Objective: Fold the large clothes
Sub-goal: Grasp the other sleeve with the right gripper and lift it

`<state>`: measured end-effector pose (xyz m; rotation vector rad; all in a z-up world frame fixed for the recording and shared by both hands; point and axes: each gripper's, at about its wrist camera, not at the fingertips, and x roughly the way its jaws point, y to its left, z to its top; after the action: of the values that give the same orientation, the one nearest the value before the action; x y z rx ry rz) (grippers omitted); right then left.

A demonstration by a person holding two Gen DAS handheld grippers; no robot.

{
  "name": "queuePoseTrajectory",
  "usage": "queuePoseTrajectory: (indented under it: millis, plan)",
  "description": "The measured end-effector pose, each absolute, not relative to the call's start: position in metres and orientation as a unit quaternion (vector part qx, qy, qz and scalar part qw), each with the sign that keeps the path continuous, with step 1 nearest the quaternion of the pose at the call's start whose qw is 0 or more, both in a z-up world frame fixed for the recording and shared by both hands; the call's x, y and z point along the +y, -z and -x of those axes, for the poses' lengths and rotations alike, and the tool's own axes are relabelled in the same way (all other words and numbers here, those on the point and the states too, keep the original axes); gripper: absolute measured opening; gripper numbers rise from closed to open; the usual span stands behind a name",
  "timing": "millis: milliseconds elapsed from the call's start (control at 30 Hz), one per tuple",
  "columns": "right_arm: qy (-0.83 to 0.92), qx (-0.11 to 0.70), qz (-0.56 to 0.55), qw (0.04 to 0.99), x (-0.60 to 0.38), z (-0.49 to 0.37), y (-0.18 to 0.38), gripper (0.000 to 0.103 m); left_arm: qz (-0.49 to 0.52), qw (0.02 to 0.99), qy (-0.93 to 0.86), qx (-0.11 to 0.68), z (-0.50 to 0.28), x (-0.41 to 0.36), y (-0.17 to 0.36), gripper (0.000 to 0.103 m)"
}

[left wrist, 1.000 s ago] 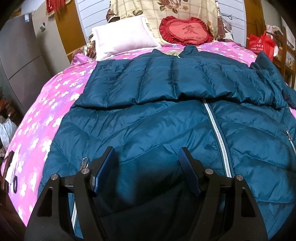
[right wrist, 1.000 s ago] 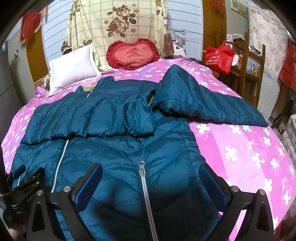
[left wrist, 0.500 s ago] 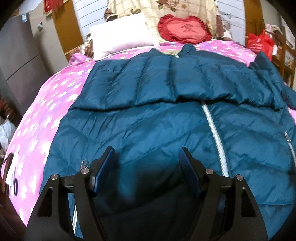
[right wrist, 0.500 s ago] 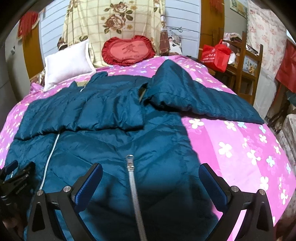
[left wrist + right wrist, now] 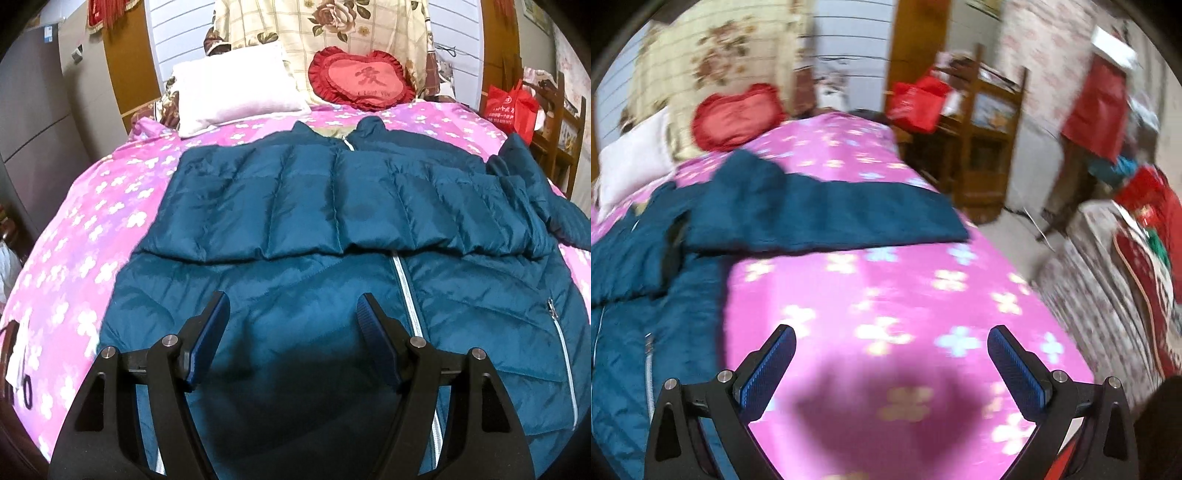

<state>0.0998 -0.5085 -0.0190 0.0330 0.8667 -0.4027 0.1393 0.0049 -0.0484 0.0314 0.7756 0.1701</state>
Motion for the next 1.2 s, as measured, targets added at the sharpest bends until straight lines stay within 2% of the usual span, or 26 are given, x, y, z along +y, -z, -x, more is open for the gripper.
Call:
queuePoseTrajectory:
  millis: [167, 367, 600, 700, 733, 800, 1000, 1200]
  plan:
    - [0.211, 0.447, -0.064, 0.867, -0.568, -0.108, 0.022, 0.103, -0.016, 0.922, -0.091, 0.376, -0.155, 0.014, 0.046, 0.072]
    - [0.218, 0.445, -0.100, 0.863, -0.606, -0.134, 0.028, 0.103, -0.021, 0.920, -0.106, 0.378, -0.179, 0.029, 0.054, 0.072]
    - [0.204, 0.384, -0.264, 0.861, -0.654, -0.168, 0.036, 0.103, -0.011, 0.912, -0.091, 0.399, -0.189, 0.032, 0.082, 0.072]
    - [0.163, 0.394, -0.324, 0.844, -0.659, -0.195, 0.055, 0.103, -0.004, 0.913, -0.095, 0.397, -0.188, 0.034, 0.082, 0.072]
    - [0.154, 0.405, -0.332, 0.838, -0.660, -0.207, 0.062, 0.099, -0.001, 0.912, -0.096, 0.398, -0.188, 0.035, 0.082, 0.072]
    - [0.152, 0.416, -0.334, 0.832, -0.662, -0.224, 0.072, 0.094, 0.003, 0.911, -0.097, 0.401, -0.190, 0.036, 0.083, 0.072]
    - [0.196, 0.435, -0.289, 0.830, -0.673, -0.261, 0.094, 0.095, 0.027, 0.908, -0.095, 0.406, -0.191, 0.043, 0.084, 0.072]
    - [0.212, 0.442, -0.178, 0.853, -0.656, -0.299, 0.103, 0.096, 0.036, 0.907, -0.095, 0.409, -0.192, 0.045, 0.085, 0.072]
